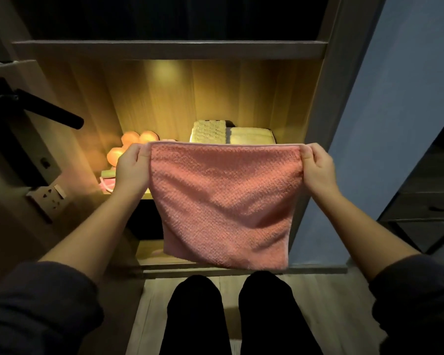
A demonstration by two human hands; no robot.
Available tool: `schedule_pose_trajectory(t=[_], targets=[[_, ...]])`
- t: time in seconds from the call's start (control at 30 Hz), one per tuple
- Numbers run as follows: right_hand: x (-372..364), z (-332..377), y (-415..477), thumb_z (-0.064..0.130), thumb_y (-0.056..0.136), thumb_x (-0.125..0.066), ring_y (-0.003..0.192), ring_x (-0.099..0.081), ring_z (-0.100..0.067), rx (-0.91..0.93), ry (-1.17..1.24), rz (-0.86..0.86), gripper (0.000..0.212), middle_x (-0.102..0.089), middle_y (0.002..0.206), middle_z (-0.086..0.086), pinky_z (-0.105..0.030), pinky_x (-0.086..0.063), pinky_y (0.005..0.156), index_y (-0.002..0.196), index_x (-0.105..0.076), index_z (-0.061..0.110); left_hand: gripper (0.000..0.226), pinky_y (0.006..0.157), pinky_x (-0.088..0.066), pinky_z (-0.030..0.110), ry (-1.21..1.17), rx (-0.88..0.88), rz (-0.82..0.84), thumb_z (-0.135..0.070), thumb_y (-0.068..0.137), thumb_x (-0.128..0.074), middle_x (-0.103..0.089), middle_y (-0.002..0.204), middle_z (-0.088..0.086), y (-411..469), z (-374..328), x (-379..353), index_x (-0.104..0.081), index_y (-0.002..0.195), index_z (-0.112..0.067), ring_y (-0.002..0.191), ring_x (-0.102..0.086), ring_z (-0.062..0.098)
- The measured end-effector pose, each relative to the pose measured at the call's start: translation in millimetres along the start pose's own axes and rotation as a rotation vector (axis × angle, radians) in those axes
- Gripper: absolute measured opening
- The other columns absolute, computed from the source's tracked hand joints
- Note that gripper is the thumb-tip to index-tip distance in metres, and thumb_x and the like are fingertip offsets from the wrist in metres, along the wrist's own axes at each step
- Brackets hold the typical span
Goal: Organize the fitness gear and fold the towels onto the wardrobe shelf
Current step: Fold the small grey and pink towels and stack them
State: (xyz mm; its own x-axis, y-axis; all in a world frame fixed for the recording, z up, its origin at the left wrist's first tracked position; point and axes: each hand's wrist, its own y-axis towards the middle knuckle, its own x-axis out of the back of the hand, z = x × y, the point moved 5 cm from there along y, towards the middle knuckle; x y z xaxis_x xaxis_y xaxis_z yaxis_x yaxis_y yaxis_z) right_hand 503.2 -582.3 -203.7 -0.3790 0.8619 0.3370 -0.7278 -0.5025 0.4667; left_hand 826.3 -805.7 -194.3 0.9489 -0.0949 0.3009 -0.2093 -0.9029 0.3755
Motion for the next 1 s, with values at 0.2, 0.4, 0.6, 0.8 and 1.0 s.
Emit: schedule_pose_trajectory(t=[0.2, 0.4, 0.6, 0.8, 1.0], targets=[[15, -30, -50, 0.023, 0.102, -0.05, 0.066, -0.051, 0.01, -0.084, 0.117, 0.094, 0.024, -0.059, 0.079, 0.006, -0.013, -0.04, 0.061, 0.09, -0.065, 0.009, 0.023, 0.076, -0.051, 0.032, -0.101, 0.229, 0.17, -0.046, 0.098, -0.05, -0.069, 0.097, -0.012, -54, 33, 12, -0.069, 0.086, -0.039, 0.096, -0.062, 0.013], [30, -45, -124, 0.025, 0.101, -0.05, 0.082, -0.057, 0.001, -0.232, 0.118, 0.185, 0.023, -0.063, 0.085, 0.01, -0.024, -0.045, 0.07, 0.085, -0.066, 0.028, 0.026, 0.07, -0.051, 0.026, -0.143, 0.318, 0.269, -0.033, 0.102, -0.045, -0.069, 0.094, -0.006, -141, 65, 36, -0.069, 0.09, -0.033, 0.091, -0.065, 0.012], [57, -45, -189, 0.028, 0.1, -0.051, 0.086, -0.062, -0.009, -0.362, 0.178, 0.284, 0.023, -0.067, 0.088, 0.005, -0.031, -0.05, 0.07, 0.087, -0.069, 0.026, 0.024, 0.081, -0.045, 0.044, -0.23, 0.407, 0.3, -0.024, 0.102, -0.04, -0.06, 0.109, 0.01, -214, 80, 61, -0.064, 0.099, -0.023, 0.103, -0.056, 0.028], [76, -40, -217, 0.037, 0.091, -0.057, 0.079, -0.07, -0.017, -0.545, 0.362, 0.527, 0.03, -0.074, 0.092, -0.009, -0.028, -0.055, 0.064, 0.097, -0.075, 0.014, 0.025, 0.067, -0.043, 0.032, -0.215, 0.464, 0.309, -0.025, 0.102, -0.041, -0.062, 0.097, 0.007, -240, 65, 78, -0.066, 0.099, -0.02, 0.085, -0.057, 0.018], [55, -75, -224, 0.027, 0.1, -0.051, 0.085, -0.058, -0.027, -0.68, 0.174, 0.552, 0.035, -0.064, 0.096, -0.017, -0.036, -0.044, 0.072, 0.108, -0.065, -0.004, 0.028, 0.075, -0.045, 0.038, -0.082, 0.598, 0.381, -0.031, 0.102, -0.045, -0.064, 0.102, 0.012, -246, 96, 54, -0.066, 0.101, -0.012, 0.093, -0.06, 0.028]])
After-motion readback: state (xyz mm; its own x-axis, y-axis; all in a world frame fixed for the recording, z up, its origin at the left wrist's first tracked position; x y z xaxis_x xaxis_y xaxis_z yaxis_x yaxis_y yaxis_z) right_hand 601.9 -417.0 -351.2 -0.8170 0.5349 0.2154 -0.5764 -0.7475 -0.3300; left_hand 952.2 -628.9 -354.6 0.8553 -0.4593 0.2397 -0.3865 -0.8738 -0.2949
